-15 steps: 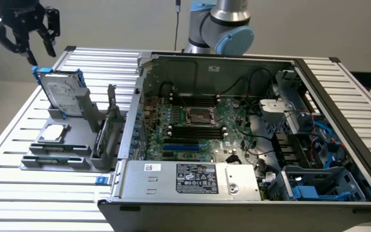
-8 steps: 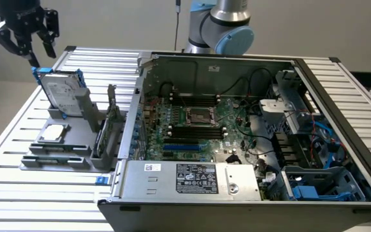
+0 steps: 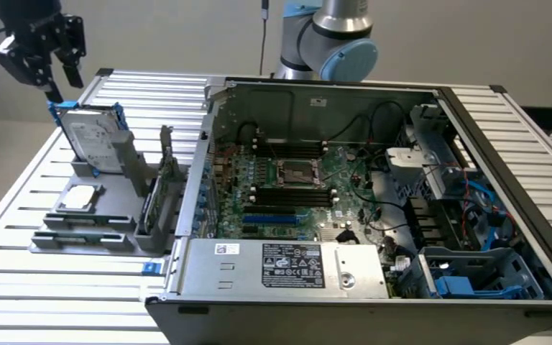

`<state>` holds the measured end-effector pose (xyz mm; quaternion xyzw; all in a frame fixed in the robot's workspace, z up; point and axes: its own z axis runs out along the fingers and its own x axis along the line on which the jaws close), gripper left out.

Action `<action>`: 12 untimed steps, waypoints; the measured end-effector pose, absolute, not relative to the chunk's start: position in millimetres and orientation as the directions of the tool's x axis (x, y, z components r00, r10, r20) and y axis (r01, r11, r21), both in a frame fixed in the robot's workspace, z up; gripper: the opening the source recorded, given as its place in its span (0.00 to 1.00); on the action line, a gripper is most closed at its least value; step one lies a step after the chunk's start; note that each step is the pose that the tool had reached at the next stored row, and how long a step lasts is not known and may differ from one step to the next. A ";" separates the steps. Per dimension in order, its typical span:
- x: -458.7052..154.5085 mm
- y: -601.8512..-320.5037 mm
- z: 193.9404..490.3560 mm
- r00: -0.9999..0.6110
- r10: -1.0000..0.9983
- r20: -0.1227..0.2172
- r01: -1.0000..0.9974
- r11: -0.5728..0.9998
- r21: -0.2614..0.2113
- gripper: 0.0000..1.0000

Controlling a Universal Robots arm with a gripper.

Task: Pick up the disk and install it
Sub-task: 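Pick up the disk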

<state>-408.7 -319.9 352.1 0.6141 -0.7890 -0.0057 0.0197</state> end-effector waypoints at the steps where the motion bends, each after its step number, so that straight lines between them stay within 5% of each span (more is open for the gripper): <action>1: -408.7 -319.9 351.5 -0.228 -0.973 0.023 -0.973 0.228 0.033 0.53; 12: -409.8 -319.8 341.7 -0.045 -0.999 0.014 -0.999 0.046 0.029 0.53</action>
